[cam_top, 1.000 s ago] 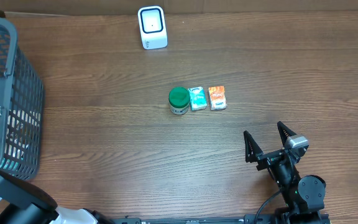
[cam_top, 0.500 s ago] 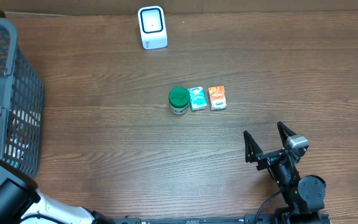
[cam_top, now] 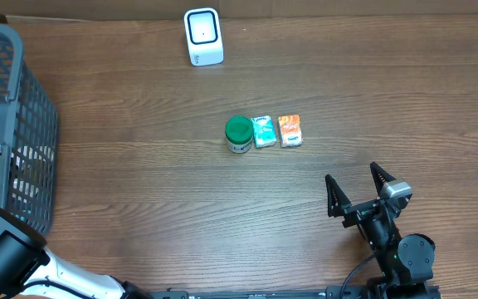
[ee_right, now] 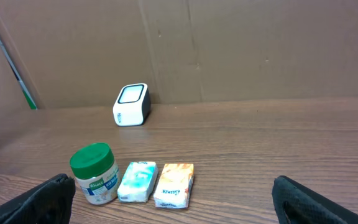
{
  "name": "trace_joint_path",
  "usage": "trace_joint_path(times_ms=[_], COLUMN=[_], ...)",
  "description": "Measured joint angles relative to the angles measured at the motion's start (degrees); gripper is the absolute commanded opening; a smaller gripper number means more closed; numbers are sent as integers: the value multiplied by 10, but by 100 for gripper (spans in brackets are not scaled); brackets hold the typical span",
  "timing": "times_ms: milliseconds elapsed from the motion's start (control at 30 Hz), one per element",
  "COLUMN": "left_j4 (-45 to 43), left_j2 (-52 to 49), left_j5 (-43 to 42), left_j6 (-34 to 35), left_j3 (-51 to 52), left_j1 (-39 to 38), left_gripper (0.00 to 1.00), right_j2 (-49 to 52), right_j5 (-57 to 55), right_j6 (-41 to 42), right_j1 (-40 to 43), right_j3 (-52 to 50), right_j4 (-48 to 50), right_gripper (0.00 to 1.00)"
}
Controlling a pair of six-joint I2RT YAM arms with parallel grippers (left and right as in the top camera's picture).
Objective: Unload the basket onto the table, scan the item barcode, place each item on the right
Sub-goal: 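Grasp the clear mushroom bag with the left gripper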
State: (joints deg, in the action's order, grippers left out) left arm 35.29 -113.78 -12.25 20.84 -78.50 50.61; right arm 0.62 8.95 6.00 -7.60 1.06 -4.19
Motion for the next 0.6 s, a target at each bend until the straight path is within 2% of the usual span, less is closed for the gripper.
trace_joint_path(times_ms=[333, 600], left_j4=[82, 115], left_j2=[28, 158], left_j5=[2, -13], left_j6=[0, 0], left_j3=[-34, -116], left_j1=[0, -17], left_gripper=[15, 15], right_j2=[0, 0], right_j5=[0, 0], right_j6=[0, 0], right_j1=[0, 0], right_j3=[0, 0], right_j4=[0, 0], right_gripper=[100, 100])
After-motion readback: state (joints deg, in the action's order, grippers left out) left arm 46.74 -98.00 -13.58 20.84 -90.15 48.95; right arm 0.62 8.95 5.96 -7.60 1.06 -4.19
